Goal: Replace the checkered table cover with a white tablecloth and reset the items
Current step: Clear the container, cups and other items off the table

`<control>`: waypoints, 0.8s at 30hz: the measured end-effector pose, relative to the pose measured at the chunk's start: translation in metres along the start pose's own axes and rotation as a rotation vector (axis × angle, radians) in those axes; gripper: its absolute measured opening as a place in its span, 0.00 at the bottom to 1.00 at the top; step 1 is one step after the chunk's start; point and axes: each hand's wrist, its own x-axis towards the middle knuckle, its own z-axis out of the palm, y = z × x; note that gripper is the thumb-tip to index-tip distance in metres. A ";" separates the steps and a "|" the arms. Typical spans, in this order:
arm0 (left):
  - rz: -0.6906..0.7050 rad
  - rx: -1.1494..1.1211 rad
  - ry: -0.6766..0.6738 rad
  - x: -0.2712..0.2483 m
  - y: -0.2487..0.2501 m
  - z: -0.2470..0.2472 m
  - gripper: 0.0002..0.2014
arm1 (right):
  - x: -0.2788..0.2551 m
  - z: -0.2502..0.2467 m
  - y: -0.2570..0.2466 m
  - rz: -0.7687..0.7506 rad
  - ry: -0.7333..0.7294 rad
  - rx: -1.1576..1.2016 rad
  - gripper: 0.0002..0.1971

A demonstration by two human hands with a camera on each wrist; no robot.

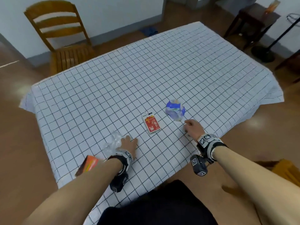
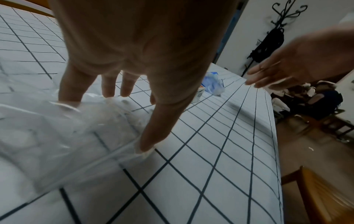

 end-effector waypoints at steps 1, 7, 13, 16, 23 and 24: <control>0.009 -0.010 -0.003 0.002 -0.001 0.004 0.32 | 0.007 -0.001 -0.001 -0.002 -0.013 -0.009 0.17; -0.027 -0.017 0.053 0.014 0.004 0.002 0.26 | 0.062 -0.011 -0.023 -0.070 -0.065 -0.059 0.16; -0.178 -0.249 0.137 0.010 0.008 -0.016 0.26 | 0.102 -0.030 -0.057 -0.193 -0.087 -0.080 0.19; -0.256 -0.404 0.255 0.002 0.018 -0.020 0.25 | 0.126 -0.021 -0.064 -0.313 -0.202 -0.324 0.35; -0.392 -0.711 0.535 -0.038 0.036 -0.004 0.32 | 0.133 0.031 -0.047 -0.499 -0.273 -0.497 0.42; -0.408 -0.749 0.557 -0.045 0.035 -0.004 0.34 | 0.133 0.037 -0.047 -0.493 -0.276 -0.539 0.41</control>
